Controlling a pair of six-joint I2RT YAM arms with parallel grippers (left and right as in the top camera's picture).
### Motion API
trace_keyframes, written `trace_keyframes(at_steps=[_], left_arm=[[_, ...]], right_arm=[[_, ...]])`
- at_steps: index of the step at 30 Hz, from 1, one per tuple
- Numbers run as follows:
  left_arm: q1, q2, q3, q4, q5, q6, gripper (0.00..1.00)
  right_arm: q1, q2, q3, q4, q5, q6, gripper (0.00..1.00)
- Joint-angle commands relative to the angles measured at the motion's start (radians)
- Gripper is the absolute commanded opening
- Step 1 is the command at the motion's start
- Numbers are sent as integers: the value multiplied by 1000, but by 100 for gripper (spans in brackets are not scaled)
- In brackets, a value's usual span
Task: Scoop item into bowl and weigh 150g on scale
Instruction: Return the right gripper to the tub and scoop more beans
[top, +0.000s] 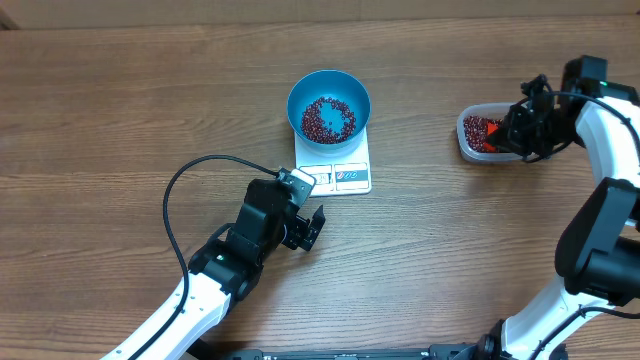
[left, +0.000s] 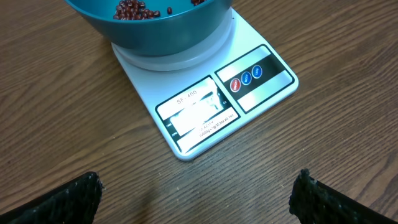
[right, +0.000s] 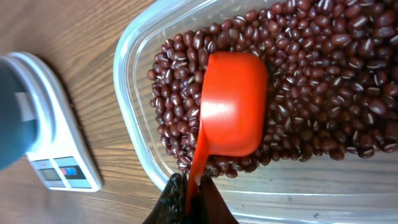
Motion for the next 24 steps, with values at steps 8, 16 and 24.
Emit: trace_keyframes(at_steps=[8, 16, 24], left_arm=[[-5, 8, -5, 3, -2, -13, 100], [-5, 8, -5, 3, -2, -13, 100], [-5, 8, -5, 3, -2, -13, 100]], right_arm=[[-84, 18, -14, -13, -198, -2, 4], [-152, 37, -14, -15, -257, -6, 4], [-211, 41, -14, -34, -347, -67, 4]])
